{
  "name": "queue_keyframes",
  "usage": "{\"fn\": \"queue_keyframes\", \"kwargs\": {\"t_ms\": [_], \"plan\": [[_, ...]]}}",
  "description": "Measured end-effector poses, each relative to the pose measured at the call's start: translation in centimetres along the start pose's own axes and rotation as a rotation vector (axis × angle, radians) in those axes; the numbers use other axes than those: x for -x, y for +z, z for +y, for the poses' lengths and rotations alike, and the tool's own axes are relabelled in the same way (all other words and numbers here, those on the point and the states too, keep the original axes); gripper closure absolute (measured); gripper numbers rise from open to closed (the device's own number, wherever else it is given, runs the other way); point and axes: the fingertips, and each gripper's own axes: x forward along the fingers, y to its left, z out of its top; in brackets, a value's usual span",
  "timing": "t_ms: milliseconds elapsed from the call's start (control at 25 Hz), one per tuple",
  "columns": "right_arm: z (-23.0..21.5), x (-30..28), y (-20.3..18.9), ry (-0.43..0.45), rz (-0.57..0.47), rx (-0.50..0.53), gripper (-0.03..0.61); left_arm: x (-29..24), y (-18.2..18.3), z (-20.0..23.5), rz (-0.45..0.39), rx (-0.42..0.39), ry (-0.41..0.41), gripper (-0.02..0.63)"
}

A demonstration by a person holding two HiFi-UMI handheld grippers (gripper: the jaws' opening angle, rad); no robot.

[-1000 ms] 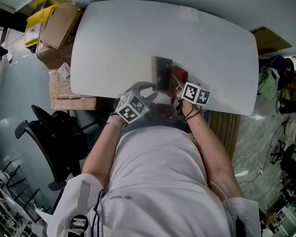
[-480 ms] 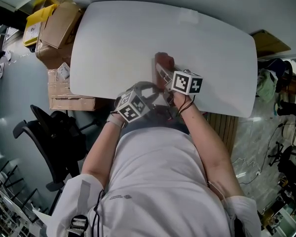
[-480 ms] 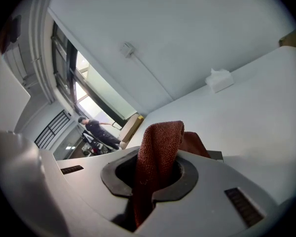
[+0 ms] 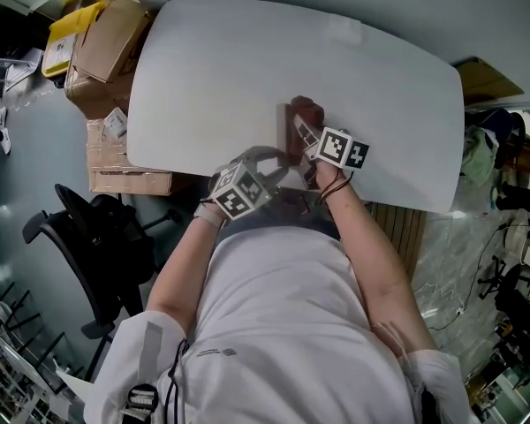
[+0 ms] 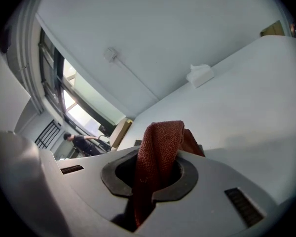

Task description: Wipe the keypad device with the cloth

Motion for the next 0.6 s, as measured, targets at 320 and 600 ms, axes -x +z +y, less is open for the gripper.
{"fn": "queue_keyframes", "kwargs": {"t_ms": [320, 600], "plan": [[-7.2, 1.3, -1.6, -0.172, 0.021, -0.048, 0.525, -0.1, 0.1, -0.1, -0.005, 0.011, -0.004, 0.488], [-10.6, 3.0, -4.0, -0.244, 0.072, -0.026, 0.525, -0.1, 0.1, -0.1, -0.011, 0.02, -0.001, 0.486]]}}
